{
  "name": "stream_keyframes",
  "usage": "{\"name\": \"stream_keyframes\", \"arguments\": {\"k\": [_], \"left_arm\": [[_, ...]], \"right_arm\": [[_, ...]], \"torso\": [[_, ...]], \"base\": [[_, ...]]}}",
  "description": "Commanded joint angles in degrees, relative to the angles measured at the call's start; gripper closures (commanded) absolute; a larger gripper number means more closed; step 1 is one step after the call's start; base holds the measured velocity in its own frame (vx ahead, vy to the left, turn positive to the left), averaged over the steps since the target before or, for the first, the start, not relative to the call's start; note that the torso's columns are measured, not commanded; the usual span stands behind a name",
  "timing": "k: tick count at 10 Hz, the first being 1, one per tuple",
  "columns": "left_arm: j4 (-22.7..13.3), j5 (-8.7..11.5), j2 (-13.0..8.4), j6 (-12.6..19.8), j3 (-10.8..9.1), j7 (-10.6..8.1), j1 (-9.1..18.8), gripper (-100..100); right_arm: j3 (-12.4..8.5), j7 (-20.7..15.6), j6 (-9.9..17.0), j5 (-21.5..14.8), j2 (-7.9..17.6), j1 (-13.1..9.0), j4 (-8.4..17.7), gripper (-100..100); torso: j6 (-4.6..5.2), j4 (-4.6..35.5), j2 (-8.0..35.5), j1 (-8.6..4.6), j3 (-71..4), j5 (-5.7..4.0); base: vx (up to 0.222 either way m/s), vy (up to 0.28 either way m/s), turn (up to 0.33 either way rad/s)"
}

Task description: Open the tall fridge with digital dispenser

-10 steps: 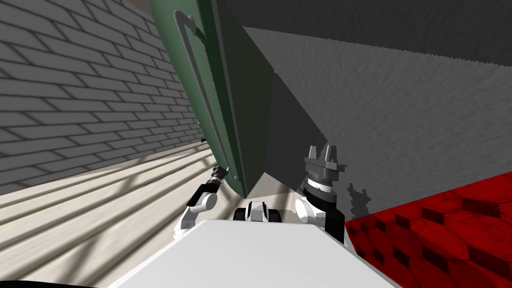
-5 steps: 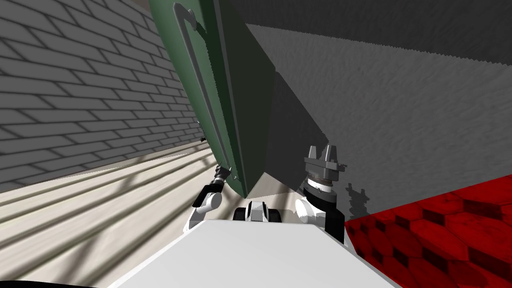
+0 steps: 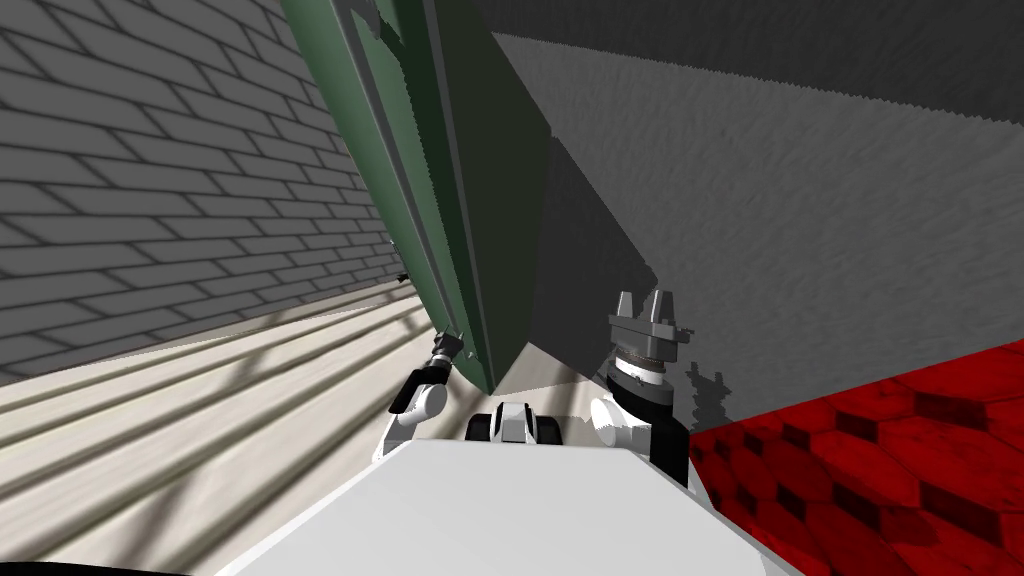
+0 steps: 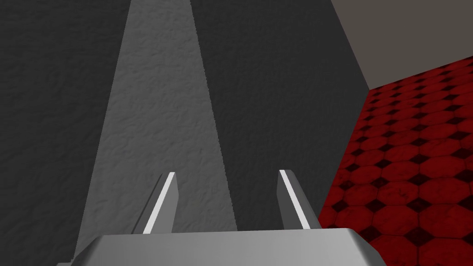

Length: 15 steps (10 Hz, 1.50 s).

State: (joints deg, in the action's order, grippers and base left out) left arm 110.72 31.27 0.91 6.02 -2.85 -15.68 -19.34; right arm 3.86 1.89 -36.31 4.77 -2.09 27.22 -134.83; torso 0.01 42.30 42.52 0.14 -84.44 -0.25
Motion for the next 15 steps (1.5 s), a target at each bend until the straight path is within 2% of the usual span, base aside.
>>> {"name": "stream_keyframes", "arguments": {"k": [1, 2, 4, 5, 8, 9, 11, 13, 14, 15], "left_arm": [[0.39, 0.18, -1.67, 0.09, 1.34, 0.57, -0.27, 100], [0.58, 0.56, -2.49, 0.14, 2.34, 0.51, -0.29, 100], [0.94, 1.31, -4.13, 0.24, 4.34, 0.4, -0.34, 100], [0.94, 1.31, -4.13, 0.24, 4.34, 0.4, -0.34, 100], [1.49, 2.45, -6.6, 0.39, 7.34, 0.22, -0.41, 100], [1.49, 2.45, -6.6, 0.39, 7.34, 0.22, -0.41, 100], [1.85, 3.21, -8.24, 0.49, 9.34, 0.1, -0.45, 100], [1.53, 2.96, -7.63, 1.35, 9.44, 0.14, -0.71, 100], [1.76, 3.45, -8.53, 1.1, 10.44, 0.22, -0.84, 100], [2.04, 3.92, -9.38, 0.86, 11.44, 0.32, -0.94, 100]], "right_arm": [[-0.01, 0.0, 0.0, 0.0, 0.01, -0.01, 0.0, 0], [-0.01, 0.0, 0.0, 0.0, 0.01, 0.0, 0.01, 0], [-0.01, 0.0, 0.0, 0.0, 0.02, -0.01, 0.01, 0], [-0.02, 0.0, 0.0, 0.0, 0.02, 0.0, 0.01, 0], [-0.02, 0.0, 0.0, 0.0, 0.02, 0.0, 0.0, 0], [-0.02, 0.0, 0.0, 0.0, 0.02, 0.0, 0.01, 0], [-0.01, 0.0, 0.0, 0.0, 0.01, 0.01, 0.0, 0], [-0.01, 0.0, 0.0, 0.0, 0.0, 0.01, 0.0, 0], [0.0, 0.0, 0.0, 0.0, -0.01, 0.02, 0.0, 0], [0.0, 0.0, 0.0, 0.0, 0.0, 0.02, 0.0, 0]], "torso": [[-0.15, 0.13, -0.1, 0.54, -0.05, 0.1], [-0.35, 0.16, -0.44, 0.5, -0.23, 0.17], [-0.22, 0.18, -0.6, 0.5, -0.33, 0.14], [-0.19, 0.2, -0.81, 0.42, -0.45, 0.15], [-0.11, 0.26, -0.6, 0.3, -0.35, 0.1], [-0.12, 0.25, -0.46, 0.31, -0.27, 0.14], [-0.07, 0.19, -0.62, -0.1, -0.34, 0.08], [-0.07, 0.18, -0.5, -0.26, -0.29, 0.07], [0.0, 0.04, -0.58, -0.7, -0.31, 0.04], [0.1, 0.0, -0.59, -0.39, -0.33, 0.09]], "base": [[-0.128, 0.294, -0.12], [-0.176, 0.252, -0.079], [-0.179, 0.349, -0.172], [-0.145, 0.264, -0.065], [-0.198, 0.322, -0.152], [-0.155, 0.276, -0.06], [-0.133, 0.305, -0.116], [-0.105, 0.162, -0.049], [-0.024, 0.15, -0.1], [-0.057, 0.306, -0.227]]}}
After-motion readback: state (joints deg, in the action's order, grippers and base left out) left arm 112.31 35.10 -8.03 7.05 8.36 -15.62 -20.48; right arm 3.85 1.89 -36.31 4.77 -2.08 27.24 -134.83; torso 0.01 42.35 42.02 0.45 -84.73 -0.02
